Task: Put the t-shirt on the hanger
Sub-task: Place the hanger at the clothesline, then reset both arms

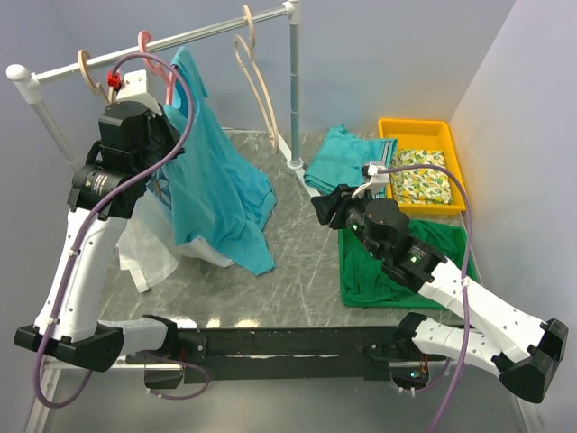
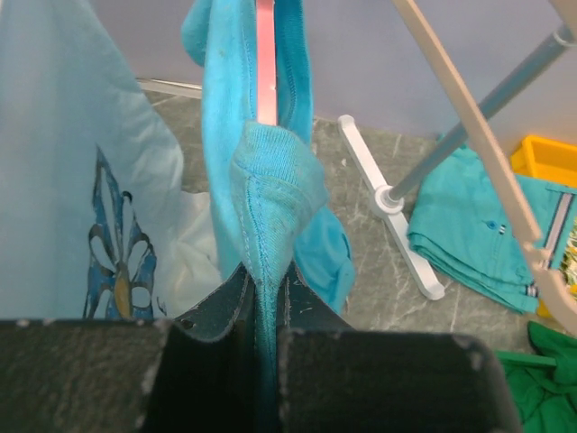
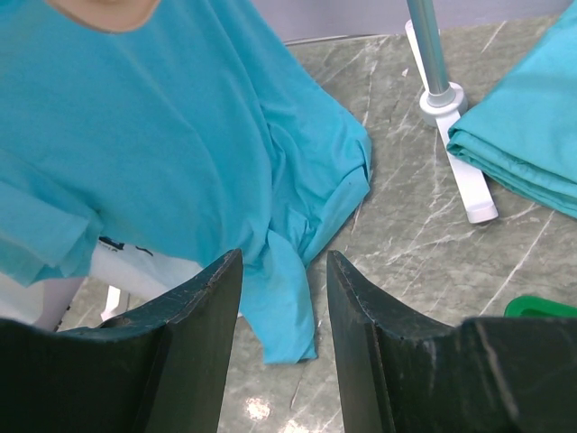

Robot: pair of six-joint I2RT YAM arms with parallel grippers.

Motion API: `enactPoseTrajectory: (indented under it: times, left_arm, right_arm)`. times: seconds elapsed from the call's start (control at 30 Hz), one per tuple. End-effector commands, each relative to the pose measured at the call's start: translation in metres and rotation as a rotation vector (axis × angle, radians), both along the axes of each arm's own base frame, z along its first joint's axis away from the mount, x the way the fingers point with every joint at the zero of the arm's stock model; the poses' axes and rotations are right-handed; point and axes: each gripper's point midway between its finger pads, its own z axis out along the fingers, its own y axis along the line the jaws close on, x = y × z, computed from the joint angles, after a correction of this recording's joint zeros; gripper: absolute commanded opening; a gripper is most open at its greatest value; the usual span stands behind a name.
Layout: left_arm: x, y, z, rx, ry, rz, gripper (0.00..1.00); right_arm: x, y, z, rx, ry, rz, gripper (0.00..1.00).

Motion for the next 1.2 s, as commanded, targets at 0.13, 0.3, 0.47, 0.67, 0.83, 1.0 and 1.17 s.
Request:
enactPoseTrajectory:
  times: [0.13, 0.3, 0.47, 0.67, 0.83, 1.0, 1.17]
  left_arm:
    - [-0.016, -0.013, 0.034, -0.023, -0.105, -0.120, 0.51]
    - [-0.041, -0.011, 0.068, -0.037, -0.207, -0.154, 0.75]
    - [-0.065, -0.047, 0.101, -0.070, -0.288, -0.340, 0.92]
    - [-0.066, -0.117, 0.083, -0.043, -0.224, -0.460, 0.97]
    - [-0.078, -0.170, 0.018, -0.055, -0.134, -0.552, 0.96]
    - [-0.085, -0.200, -0.057, -0.109, -0.038, -0.572, 0.96]
    - [-0.091, -0.200, -0.144, -0.159, 0.053, -0.518, 0.96]
  right_arm:
    - [0.002, 0.002, 0.011, 0.023, -0.026, 0.004, 0.50]
    - [0.006, 0.006, 0.014, 0.004, -0.031, 0.008, 0.51]
    - [0.006, 0.003, 0.016, 0.003, -0.038, -0.002, 0.53]
    - [0.008, -0.012, 0.011, -0.003, -0.036, -0.073, 0.57]
    - [0.007, -0.032, 0.007, 0.008, -0.038, -0.154, 0.62]
    - [0.004, -0.051, 0.000, 0.055, -0.037, -0.236, 0.67]
    - [0.000, -0.060, -0.014, 0.074, -0.022, -0.263, 0.71]
